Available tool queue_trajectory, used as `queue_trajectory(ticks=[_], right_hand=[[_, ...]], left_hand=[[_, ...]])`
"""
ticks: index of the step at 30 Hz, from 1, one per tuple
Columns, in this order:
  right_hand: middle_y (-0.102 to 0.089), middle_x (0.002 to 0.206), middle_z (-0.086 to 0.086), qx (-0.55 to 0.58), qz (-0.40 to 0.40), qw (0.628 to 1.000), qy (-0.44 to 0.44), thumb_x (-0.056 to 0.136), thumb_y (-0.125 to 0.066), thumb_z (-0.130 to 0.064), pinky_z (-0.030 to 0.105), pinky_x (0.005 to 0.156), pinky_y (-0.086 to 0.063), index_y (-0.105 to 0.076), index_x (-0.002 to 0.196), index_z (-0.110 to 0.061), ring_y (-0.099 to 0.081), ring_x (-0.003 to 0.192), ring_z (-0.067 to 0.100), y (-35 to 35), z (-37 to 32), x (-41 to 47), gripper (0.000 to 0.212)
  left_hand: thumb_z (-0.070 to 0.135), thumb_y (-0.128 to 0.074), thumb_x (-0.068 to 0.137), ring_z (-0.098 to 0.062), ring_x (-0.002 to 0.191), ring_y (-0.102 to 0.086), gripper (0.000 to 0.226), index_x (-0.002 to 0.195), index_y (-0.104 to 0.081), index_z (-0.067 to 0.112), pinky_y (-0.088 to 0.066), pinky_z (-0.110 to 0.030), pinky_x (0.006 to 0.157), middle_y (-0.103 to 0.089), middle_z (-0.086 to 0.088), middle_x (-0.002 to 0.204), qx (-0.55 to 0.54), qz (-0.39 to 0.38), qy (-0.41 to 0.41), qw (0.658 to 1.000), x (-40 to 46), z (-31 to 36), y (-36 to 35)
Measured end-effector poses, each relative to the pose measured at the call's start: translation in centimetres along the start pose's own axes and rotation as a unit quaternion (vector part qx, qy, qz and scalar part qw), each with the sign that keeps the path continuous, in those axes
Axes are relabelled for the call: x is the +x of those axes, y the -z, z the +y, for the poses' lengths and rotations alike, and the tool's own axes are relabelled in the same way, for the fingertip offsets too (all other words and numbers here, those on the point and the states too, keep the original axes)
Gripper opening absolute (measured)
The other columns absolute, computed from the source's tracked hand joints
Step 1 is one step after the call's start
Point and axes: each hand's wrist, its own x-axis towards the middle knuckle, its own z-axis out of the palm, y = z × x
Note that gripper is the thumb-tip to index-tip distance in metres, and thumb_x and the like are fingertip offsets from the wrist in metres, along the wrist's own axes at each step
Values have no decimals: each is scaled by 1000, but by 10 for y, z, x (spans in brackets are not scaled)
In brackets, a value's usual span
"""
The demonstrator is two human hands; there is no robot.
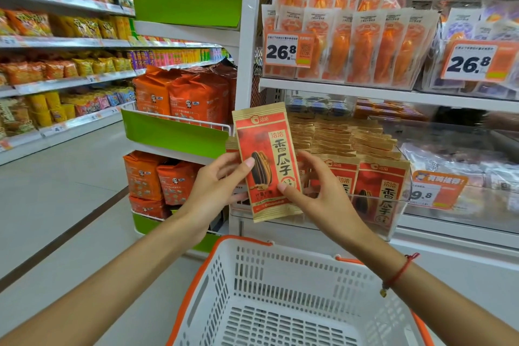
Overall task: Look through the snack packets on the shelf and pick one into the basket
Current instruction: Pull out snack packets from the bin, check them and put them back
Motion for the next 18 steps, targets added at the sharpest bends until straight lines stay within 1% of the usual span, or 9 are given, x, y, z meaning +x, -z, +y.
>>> queue_trajectory(ticks=[3, 5, 7, 9, 11, 13, 15, 17, 18], right_hand=[[-65, 118, -9, 118, -60, 990, -40, 87, -68, -28, 29, 90, -56, -51, 131, -24, -66, 102, 5, 1, -3, 0, 48], [-66, 115, -7, 135, -56, 989, -33, 85, -70, -26, 25, 86, -56, -54, 124, -25, -66, 101, 5, 0, -4, -2, 42], [-66, 112, -12, 101, -31, 994, 2, 85, -70, -23, 21, 82, -55, -53, 123, -22, -66, 98, 1, -3, -5, -4, 41], [-63, 107, -19, 44, 11, 998, 45, 87, -70, -21, 12, 77, -51, -52, 122, -21, -63, 95, -9, -5, -10, -7, 39], [-61, 103, -22, -8, 50, 995, 91, 87, -71, -22, 8, 72, -50, -50, 118, -24, -61, 92, -12, -6, -14, -8, 38], [-61, 100, -22, -58, 68, 987, 130, 86, -73, -24, 11, 67, -51, -49, 115, -30, -62, 86, -7, -6, -16, -7, 39], [-59, 95, -22, -110, 71, 977, 169, 86, -72, -22, 13, 64, -50, -47, 114, -34, -61, 80, -3, -10, -17, -8, 40], [-51, 93, -24, -154, 61, 966, 201, 83, -72, -16, 8, 64, -42, -46, 118, -31, -53, 78, -9, -17, -15, -9, 46], [-49, 99, -24, -160, 50, 964, 206, 82, -72, -14, 6, 67, -39, -45, 123, -29, -49, 79, -13, -21, -14, -10, 51]], left_hand=[[30, -61, 92, 1, 95, -68, 29, 120, -60, 26, -56, -17, 68, -69, 5, 113, -2, 4, -7, 1000, -3, 3, -3], [31, -64, 90, 0, 94, -68, 33, 121, -57, 29, -57, -19, 71, -68, 9, 112, 12, 32, -10, 999, -4, 1, -3], [33, -70, 85, -1, 95, -66, 41, 122, -51, 32, -55, -23, 77, -63, 14, 112, 38, 75, -16, 996, -5, 0, -3], [37, -74, 79, -3, 97, -64, 47, 118, -48, 32, -55, -29, 82, -60, 14, 114, 62, 98, -22, 993, -8, 2, -5], [47, -73, 73, -1, 93, -66, 47, 111, -49, 33, -56, -31, 83, -61, 14, 112, 81, 77, -33, 993, -14, 8, -11], [59, -67, 66, 3, 88, -68, 46, 105, -52, 39, -57, -31, 85, -63, 17, 109, 88, 34, -37, 995, -19, 14, -18], [63, -65, 64, 5, 91, -67, 46, 104, -56, 42, -56, -34, 89, -65, 18, 110, 75, 2, -39, 996, -23, 16, -23], [63, -64, 66, 3, 97, -66, 46, 105, -61, 38, -55, -36, 92, -71, 16, 105, 54, -6, -31, 998, -22, 15, -25], [61, -64, 70, 1, 96, -67, 42, 104, -63, 36, -55, -36, 92, -73, 14, 101, 42, -8, -24, 999, -22, 14, -25]])
